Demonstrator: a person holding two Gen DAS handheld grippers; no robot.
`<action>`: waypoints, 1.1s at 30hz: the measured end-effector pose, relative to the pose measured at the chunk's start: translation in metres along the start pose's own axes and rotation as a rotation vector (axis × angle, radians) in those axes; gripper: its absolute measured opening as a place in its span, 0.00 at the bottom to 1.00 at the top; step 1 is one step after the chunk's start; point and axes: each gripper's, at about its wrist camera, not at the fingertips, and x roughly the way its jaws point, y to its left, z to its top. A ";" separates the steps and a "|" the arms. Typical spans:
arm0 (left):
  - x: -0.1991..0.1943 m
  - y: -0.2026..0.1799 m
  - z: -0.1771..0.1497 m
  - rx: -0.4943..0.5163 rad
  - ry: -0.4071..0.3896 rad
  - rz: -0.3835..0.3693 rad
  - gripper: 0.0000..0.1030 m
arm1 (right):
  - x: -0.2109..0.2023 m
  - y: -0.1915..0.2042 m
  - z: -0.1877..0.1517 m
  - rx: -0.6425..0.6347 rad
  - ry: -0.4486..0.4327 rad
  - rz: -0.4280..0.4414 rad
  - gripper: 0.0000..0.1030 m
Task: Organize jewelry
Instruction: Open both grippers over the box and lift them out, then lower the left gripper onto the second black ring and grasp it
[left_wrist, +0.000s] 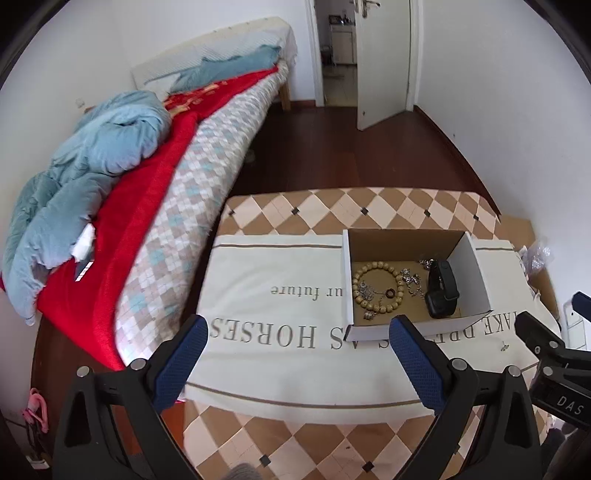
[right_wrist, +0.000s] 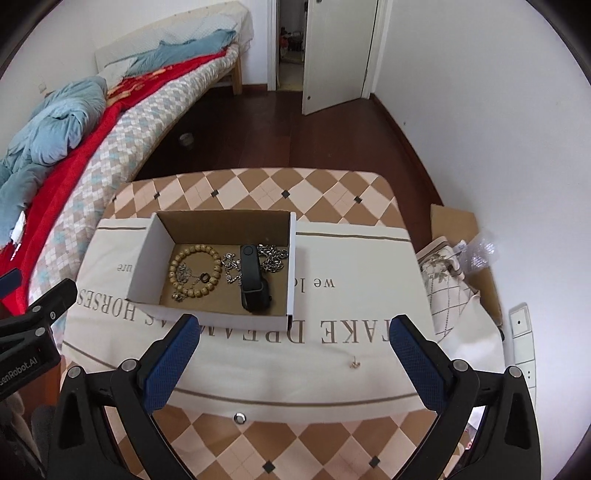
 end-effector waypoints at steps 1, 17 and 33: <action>-0.007 0.001 -0.002 -0.006 -0.008 -0.004 0.97 | -0.006 -0.001 -0.002 0.005 -0.009 0.003 1.00; -0.094 -0.004 -0.022 -0.005 -0.136 0.002 0.97 | -0.103 -0.018 -0.032 0.082 -0.123 0.102 1.00; 0.025 -0.099 -0.085 0.129 0.140 -0.101 0.97 | -0.023 -0.128 -0.091 0.282 0.055 0.029 0.64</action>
